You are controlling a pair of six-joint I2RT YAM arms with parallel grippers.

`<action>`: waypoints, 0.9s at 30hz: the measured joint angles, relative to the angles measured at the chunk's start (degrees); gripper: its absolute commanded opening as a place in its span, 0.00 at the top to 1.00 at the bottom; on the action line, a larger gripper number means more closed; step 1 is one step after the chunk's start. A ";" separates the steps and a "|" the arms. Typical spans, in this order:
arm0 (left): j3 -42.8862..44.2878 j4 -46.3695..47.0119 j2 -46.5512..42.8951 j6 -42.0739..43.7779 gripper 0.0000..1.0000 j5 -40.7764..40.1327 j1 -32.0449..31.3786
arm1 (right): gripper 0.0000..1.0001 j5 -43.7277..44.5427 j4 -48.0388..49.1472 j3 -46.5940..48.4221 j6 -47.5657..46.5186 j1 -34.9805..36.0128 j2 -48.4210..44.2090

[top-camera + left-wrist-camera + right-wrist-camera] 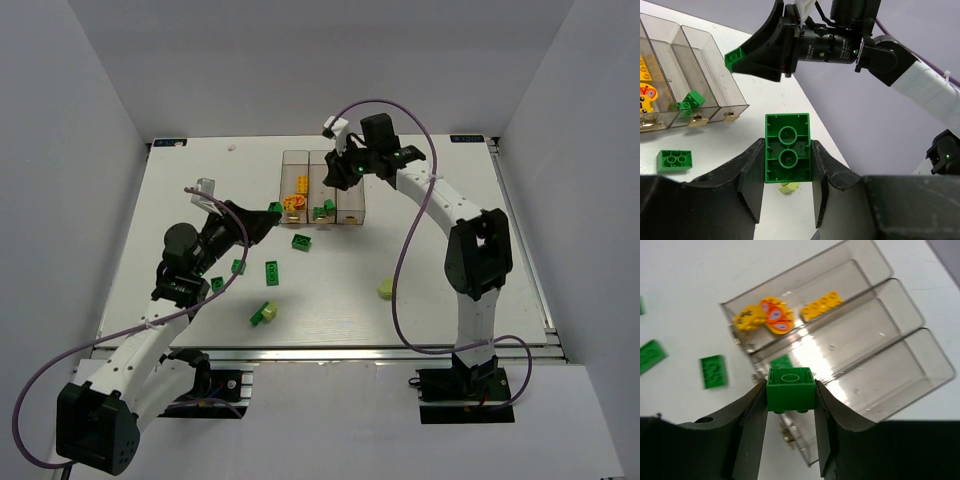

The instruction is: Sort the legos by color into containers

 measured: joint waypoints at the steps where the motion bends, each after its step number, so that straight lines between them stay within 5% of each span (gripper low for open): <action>1: -0.02 -0.11 -0.07 -0.17 1.00 -0.42 0.00 | 1.00 2.08 1.51 0.07 -0.48 -0.07 0.55; 8: 1.90 -5.70 3.15 -0.15 1.00 -2.71 0.00 | 0.92 10.14 4.90 4.83 -2.62 0.15 9.88; 18: 8.66 -11.54 12.50 0.31 1.00 -3.80 -0.31 | 0.41 9.92 5.57 4.83 -2.45 0.17 11.96; 27: 15.32 -15.06 20.98 1.40 1.00 -5.57 -2.62 | 0.30 8.52 5.86 4.44 -2.27 0.13 11.96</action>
